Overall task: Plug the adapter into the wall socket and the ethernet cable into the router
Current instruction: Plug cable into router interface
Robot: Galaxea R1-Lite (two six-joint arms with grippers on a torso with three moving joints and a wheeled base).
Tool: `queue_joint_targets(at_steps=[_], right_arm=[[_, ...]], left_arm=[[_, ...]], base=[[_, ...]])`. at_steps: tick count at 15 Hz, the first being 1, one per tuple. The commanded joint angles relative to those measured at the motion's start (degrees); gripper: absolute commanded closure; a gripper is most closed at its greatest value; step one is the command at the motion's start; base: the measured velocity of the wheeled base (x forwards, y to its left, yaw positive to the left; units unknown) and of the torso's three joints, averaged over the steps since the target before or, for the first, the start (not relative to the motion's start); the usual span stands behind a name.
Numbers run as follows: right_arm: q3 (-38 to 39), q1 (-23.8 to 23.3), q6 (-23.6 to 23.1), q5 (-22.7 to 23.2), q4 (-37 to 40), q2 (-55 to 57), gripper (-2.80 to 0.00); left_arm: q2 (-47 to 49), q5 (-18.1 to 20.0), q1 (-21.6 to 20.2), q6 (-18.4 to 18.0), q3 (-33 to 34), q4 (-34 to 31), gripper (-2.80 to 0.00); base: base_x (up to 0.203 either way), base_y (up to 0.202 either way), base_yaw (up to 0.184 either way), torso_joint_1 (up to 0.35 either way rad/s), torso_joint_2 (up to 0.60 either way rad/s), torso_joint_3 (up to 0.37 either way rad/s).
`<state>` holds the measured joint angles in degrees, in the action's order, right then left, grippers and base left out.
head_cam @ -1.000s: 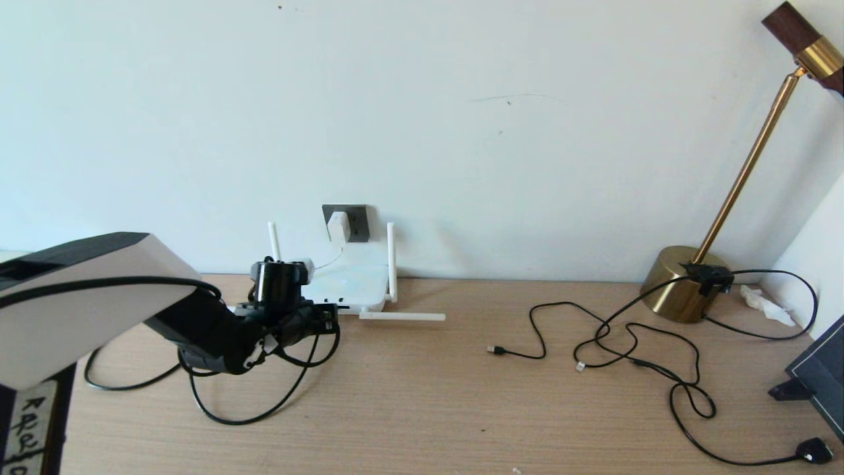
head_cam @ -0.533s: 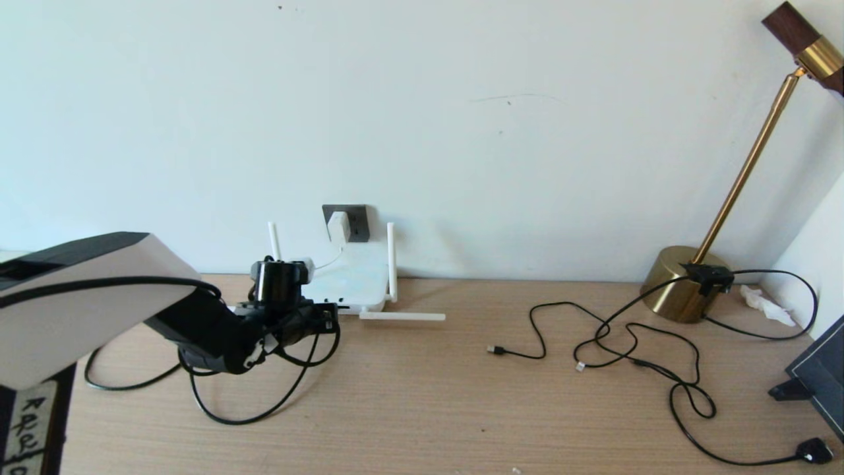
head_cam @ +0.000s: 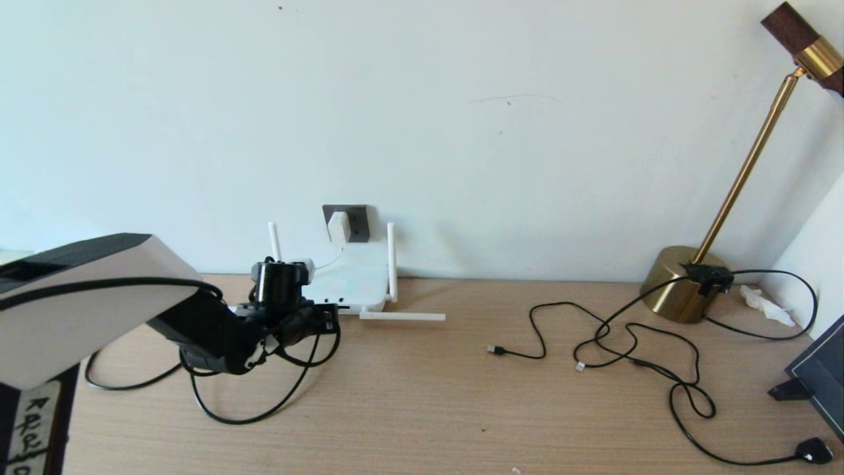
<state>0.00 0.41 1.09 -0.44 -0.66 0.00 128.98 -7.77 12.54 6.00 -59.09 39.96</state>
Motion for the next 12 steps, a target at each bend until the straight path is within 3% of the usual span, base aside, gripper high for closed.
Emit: queue_joint_targets(at_steps=[1,2,3,12], right_arm=[[0.0,0.0,0.0,0.0,0.0,0.0,-2.80],[0.0,0.0,0.0,0.0,0.0,0.1,-2.80],[0.0,0.0,0.0,0.0,0.0,0.1,-2.80],[0.0,0.0,0.0,0.0,0.0,0.1,-2.80]], left_arm=[[0.5,-0.1,-0.1,0.1,-0.1,0.1,0.00],[0.5,-0.1,-0.1,0.1,-0.1,0.1,0.00],[0.4,0.0,-0.1,0.1,-0.1,0.3,-2.80],[-2.1,0.0,0.3,0.1,2.0,0.4,-2.80]], base=[[0.000,0.000,0.000,0.000,0.00,0.000],[0.000,0.000,0.000,0.000,0.00,0.000],[0.000,0.000,0.000,0.000,0.00,0.000],[0.000,0.000,0.000,0.000,0.00,0.000]])
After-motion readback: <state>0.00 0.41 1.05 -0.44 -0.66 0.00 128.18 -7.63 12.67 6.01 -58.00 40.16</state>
